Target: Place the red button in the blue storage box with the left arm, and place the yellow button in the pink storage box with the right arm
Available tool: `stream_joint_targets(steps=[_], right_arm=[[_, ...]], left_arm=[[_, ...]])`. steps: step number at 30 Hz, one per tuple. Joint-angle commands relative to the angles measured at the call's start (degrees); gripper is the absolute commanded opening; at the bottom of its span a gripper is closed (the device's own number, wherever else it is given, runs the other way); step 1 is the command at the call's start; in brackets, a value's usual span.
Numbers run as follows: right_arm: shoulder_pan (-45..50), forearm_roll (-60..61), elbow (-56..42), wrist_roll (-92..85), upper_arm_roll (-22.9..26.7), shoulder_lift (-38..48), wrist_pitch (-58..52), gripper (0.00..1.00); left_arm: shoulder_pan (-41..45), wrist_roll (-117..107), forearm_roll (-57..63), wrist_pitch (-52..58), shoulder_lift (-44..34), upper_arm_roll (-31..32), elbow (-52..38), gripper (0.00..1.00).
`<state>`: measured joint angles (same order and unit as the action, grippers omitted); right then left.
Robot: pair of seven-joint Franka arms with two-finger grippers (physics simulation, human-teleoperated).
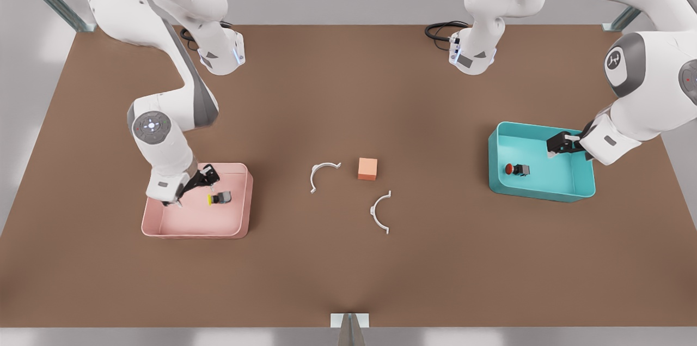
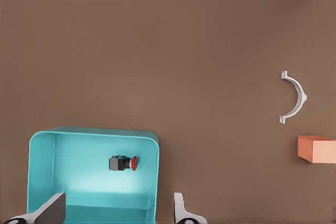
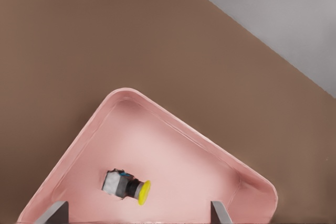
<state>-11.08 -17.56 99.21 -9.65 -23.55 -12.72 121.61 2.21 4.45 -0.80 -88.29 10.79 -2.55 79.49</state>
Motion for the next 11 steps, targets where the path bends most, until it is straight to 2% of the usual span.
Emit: stream_joint_targets(steps=[1,2,3,5,7,11], right_arm=[[6.6,11.76,-9.36,14.4,11.33,5.16,-18.84,1.0],[6.77,11.85,-17.46,14.92,13.34,4.11,-25.81,1.0],[6.86,12.46,-19.4,15.01,15.46,3.32,-26.34,1.0],[4.49,12.55,-17.02,18.27,14.76,1.83,-29.15,1.0],[4.66,12.38,-27.75,18.18,14.58,-5.29,-35.21,1.0],[3.61,12.9,-29.16,15.28,14.76,-6.7,-31.35,1.0]], left_arm=[[-0.01,-6.2,0.0,0.49,0.02,0.0,-0.04,1.0],[-0.01,-6.2,0.0,0.49,0.02,0.0,-0.04,1.0],[-0.01,-6.2,0.0,0.49,0.02,0.0,-0.04,1.0],[-0.01,-6.2,0.0,0.49,0.02,0.0,-0.04,1.0],[-0.01,-6.29,0.0,0.49,0.1,0.0,-0.04,1.0],[0.08,-6.47,0.0,0.49,0.11,0.09,-0.12,1.0]])
